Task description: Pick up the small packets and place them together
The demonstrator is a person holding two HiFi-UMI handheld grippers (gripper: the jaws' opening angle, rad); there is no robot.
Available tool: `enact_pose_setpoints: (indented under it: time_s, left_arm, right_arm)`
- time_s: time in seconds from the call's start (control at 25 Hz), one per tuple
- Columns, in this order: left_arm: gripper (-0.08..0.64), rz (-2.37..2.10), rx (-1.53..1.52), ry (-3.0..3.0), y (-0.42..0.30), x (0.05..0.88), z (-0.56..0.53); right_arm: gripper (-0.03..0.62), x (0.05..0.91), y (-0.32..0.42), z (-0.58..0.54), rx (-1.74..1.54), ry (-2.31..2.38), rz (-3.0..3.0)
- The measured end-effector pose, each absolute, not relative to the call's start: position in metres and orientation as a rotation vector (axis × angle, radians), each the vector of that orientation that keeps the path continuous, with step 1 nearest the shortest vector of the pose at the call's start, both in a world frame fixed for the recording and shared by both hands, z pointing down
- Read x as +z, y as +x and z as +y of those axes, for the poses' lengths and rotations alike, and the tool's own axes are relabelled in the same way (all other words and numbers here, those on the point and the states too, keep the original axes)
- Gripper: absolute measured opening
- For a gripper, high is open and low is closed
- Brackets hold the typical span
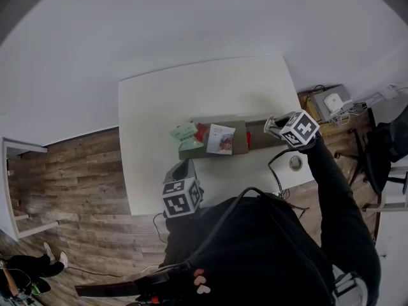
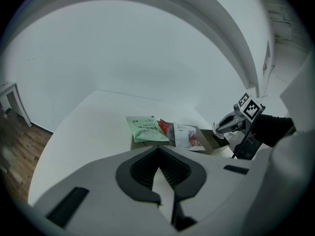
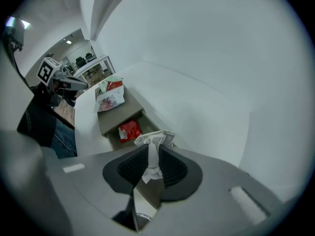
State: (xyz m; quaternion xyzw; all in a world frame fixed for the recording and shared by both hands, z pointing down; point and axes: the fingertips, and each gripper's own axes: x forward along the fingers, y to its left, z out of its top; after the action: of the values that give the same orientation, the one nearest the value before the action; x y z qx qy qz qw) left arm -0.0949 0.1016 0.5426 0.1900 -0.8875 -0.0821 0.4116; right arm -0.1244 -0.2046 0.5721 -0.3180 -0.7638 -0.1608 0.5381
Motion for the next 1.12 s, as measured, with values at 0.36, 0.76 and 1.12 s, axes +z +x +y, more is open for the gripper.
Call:
enact_pose_setpoints:
  time_s: [0.36, 0.76, 1.12]
  left_arm:
    - [0.0, -2.233, -0.204, 0.495, -0.094, 0.54, 0.1]
    - [0.0, -2.233, -0.2, 0.495, -0.09, 0.542, 0.104]
    - [-0.002, -2.229, -0.204, 0.499, -0.086, 0.544, 0.106]
  right_arm:
    - [0.066, 0.526, -0.135, -0.16, -0.429, -0.856, -1.944]
    - [0.066, 0.506, -0.132, -0.093, -0.508, -1.034, -1.955]
    - [0.066, 0.524, -0.115, -0.059, -0.552, -1.121, -1.862]
